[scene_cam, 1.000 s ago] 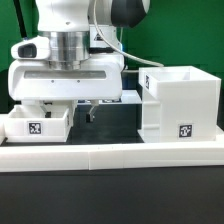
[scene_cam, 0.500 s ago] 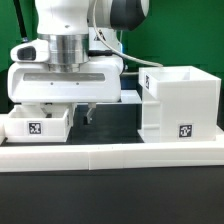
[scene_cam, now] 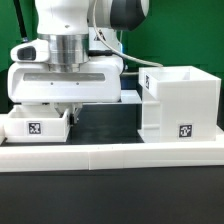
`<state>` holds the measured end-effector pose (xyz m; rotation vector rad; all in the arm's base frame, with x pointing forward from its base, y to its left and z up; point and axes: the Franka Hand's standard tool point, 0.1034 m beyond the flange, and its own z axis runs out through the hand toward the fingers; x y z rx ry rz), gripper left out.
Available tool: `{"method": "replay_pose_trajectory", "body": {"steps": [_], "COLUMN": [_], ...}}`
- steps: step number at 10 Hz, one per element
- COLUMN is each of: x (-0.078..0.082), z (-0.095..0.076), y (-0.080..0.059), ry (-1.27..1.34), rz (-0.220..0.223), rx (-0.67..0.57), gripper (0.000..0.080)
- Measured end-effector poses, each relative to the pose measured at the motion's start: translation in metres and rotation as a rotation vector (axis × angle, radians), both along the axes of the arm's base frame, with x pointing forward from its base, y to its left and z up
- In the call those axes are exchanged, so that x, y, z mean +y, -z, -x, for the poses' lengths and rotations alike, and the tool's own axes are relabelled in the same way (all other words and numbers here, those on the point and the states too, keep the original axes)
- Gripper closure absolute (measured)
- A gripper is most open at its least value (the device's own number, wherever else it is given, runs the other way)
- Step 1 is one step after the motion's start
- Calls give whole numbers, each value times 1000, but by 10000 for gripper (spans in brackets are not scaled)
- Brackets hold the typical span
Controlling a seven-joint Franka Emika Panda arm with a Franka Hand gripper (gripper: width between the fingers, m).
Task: Assemble drawer
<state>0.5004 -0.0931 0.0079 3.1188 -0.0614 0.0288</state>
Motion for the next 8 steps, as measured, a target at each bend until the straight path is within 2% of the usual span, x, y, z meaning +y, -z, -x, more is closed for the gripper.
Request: {"method": "replay_pose_trajectory", "body": {"steps": [1,6,8], "x": [0,3,23], "z": [0,-1,-8], "y": [0,-2,-26], "ry": [0,0,-25], "rz": [0,-3,-37], "rx": [0,5,29], "gripper": [758,758,758]}}
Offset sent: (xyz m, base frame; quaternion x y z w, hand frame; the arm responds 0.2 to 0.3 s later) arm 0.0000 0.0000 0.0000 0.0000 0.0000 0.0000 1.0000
